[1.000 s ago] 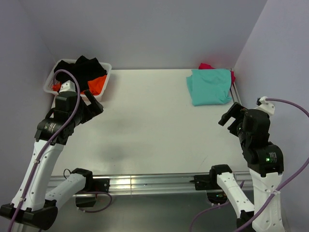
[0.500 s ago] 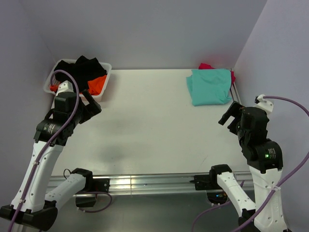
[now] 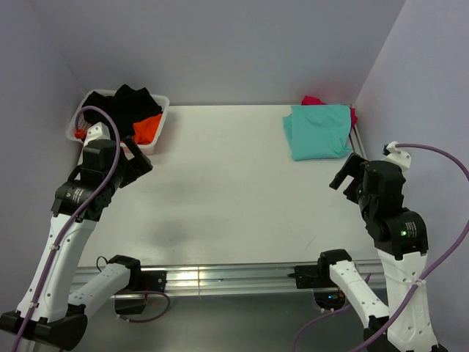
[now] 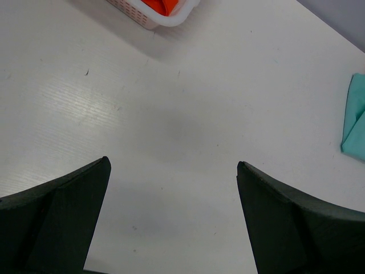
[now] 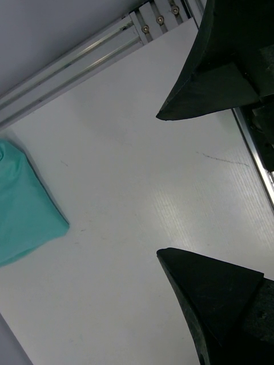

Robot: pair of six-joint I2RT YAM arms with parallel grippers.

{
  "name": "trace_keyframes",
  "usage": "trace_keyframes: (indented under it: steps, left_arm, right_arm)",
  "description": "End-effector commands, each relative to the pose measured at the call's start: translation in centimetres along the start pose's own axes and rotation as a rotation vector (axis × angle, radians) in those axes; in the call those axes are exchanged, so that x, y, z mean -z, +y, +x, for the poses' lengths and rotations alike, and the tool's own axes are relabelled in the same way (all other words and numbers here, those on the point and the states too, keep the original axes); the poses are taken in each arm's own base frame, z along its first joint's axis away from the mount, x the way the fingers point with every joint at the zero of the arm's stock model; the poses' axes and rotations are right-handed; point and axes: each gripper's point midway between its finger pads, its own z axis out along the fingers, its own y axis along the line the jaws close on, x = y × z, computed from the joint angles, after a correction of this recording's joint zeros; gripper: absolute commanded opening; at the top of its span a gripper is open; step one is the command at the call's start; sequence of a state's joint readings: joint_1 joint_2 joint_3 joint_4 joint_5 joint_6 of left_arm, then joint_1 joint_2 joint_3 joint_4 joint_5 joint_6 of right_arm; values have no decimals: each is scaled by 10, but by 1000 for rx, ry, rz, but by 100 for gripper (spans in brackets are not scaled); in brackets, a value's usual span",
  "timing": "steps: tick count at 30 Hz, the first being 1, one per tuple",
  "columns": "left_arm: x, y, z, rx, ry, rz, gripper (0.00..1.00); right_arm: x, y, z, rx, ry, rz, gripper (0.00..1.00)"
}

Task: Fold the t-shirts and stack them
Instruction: Neatly place the folded tshirt to the corner

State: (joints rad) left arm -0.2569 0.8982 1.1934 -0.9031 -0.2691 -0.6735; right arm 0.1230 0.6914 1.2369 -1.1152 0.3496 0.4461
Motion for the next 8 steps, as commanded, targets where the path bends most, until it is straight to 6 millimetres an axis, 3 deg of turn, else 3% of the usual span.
trace_keyframes:
  steps: [1, 8]
  left_arm:
    - [8, -2, -16, 0, -55, 6, 99]
    - [13, -1, -20, -1, -70, 0, 100]
  right_arm:
    - [-3, 4, -8, 13, -28, -6, 99]
    - [-4, 9, -9, 23, -23, -23, 100]
